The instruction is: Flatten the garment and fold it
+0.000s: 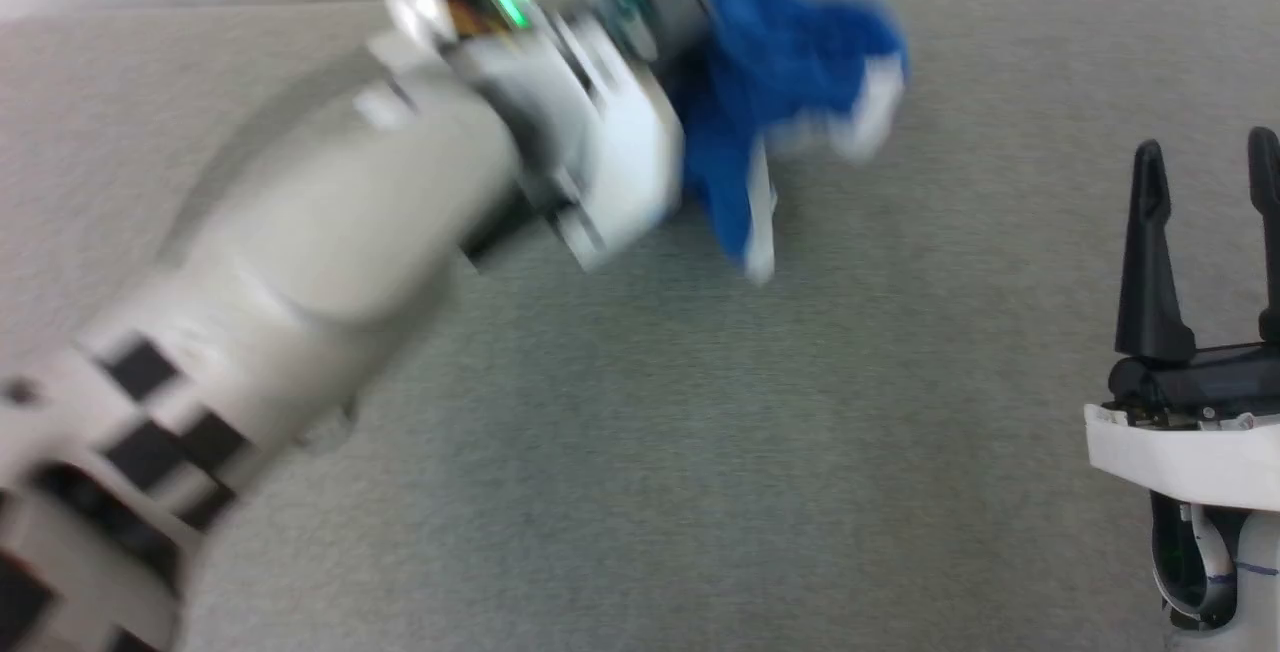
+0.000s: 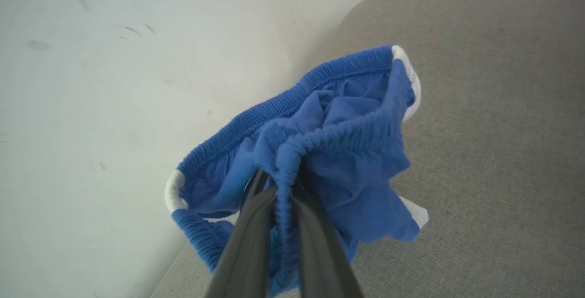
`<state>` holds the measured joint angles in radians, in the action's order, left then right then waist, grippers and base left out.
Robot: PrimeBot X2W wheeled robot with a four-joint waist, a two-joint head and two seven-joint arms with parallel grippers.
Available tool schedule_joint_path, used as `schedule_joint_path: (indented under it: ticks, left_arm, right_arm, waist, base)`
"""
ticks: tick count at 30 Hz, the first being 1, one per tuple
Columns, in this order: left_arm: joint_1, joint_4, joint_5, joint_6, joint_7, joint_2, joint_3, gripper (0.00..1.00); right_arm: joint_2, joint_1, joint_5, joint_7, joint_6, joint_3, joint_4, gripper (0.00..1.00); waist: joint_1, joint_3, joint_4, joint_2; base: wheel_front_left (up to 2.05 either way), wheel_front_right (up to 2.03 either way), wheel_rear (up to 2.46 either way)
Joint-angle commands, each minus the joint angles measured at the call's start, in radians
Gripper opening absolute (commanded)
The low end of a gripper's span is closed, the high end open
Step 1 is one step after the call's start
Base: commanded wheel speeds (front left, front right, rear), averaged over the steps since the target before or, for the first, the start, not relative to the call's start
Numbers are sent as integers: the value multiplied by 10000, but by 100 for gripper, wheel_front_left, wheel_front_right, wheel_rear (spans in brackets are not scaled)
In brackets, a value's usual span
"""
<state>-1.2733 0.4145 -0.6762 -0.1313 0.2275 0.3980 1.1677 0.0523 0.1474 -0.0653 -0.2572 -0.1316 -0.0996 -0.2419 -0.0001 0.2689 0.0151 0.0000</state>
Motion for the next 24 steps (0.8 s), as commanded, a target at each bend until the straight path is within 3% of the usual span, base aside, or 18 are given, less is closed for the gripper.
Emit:
schedule_joint_path:
  ticks: [1,7,10,15,18,19,20,24]
  left_arm:
    - [357,114,-131,6,-114,-218,313,0]
    - [1822,534,-214,6,-33,-1179,1094,0]
    - [3045,213,416,6,707,-1515,1118,0]
    - [4425,-431,932,6,1652,-1596,1123,0]
    - [4661,-534,981,6,1436,-1557,1124,0]
    - [4586,-511,1039,6,1087,-1562,1124,76]
    - [4477,-416,1047,6,635,-1574,1124,100]
    - [4167,-136,896,6,-1129,-1732,1055,100]
  right_arm:
    - [-20,-114,-81,-45,9,-53,50,100]
    - [-20,-194,-206,-45,9,-88,137,100]
    - [-20,-171,-231,-46,9,-74,185,100]
    - [-20,-172,-204,-46,9,-121,295,100]
    - [-20,-219,-145,-46,9,-90,387,100]
    - [-20,-259,-121,-46,9,-93,410,100]
    - [-20,-311,-106,-46,9,-102,424,100]
    - [-20,-607,-12,-46,9,-140,475,100]
  waist:
    - [1,-102,-663,0]
    - [1,-1,-957,0]
    - [1,50,-1028,0]
    - [1,-39,-928,0]
    - [1,-243,-792,0]
    - [1,-354,-729,0]
    - [1,-462,-670,0]
    - [1,-1004,-442,0]
  base:
    - [0,0,0]
    - [0,0,0]
    - [0,0,0]
    - [0,0,0]
    - [0,0,0]
    - [0,0,0]
    - [0,0,0]
    - [0,0,0]
